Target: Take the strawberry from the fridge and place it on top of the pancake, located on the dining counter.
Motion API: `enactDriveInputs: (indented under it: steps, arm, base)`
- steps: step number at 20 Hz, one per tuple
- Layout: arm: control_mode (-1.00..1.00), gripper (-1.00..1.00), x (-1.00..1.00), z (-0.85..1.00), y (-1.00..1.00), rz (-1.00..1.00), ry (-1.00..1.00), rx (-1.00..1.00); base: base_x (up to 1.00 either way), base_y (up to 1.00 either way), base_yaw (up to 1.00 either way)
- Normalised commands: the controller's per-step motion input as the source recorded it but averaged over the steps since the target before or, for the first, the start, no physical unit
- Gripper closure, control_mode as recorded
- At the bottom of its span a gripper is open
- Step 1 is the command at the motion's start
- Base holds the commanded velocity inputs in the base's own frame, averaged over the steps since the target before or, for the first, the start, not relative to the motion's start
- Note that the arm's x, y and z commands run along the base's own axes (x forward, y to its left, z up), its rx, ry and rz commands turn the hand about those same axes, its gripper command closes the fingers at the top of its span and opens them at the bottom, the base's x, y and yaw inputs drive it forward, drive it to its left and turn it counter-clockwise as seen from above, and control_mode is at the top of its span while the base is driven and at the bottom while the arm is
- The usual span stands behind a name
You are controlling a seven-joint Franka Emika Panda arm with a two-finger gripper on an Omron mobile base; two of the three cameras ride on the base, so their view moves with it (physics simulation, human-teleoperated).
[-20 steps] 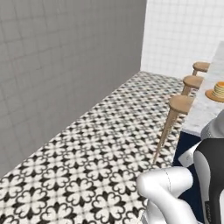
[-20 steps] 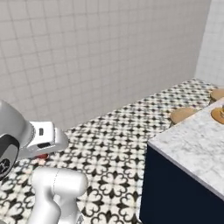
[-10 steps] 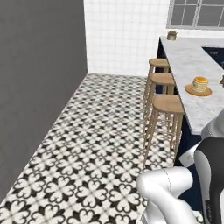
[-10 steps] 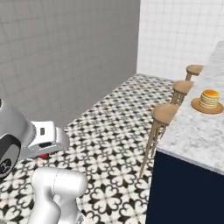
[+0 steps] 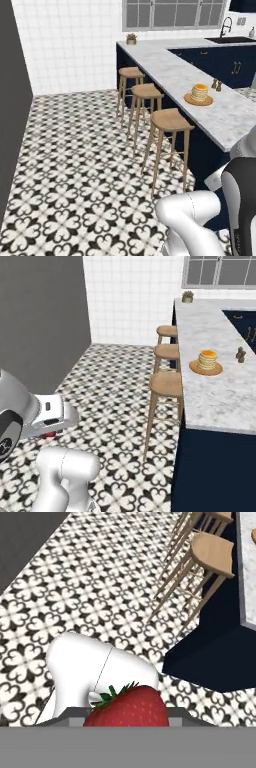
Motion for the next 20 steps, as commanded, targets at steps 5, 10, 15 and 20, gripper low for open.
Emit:
enactDriveInputs:
  steps: [5,10,15,20]
  arm:
    - [1.0,1.0,0.0,0.0,0.0,0.0,0.0,0.0]
    - [1.0,1.0,0.0,0.0,0.0,0.0,0.0,0.0]
    - [1.0,1.0,0.0,0.0,0.0,0.0,0.0,0.0]
    - [1.0,1.0,0.0,0.0,0.0,0.0,0.0,0.0]
  base:
    - [0.75,0.79,-0.61]
    - [0.8,0.8,-0.61]
    - [0.86,0.79,-0.63]
    - [0.85,0.77,-0.64]
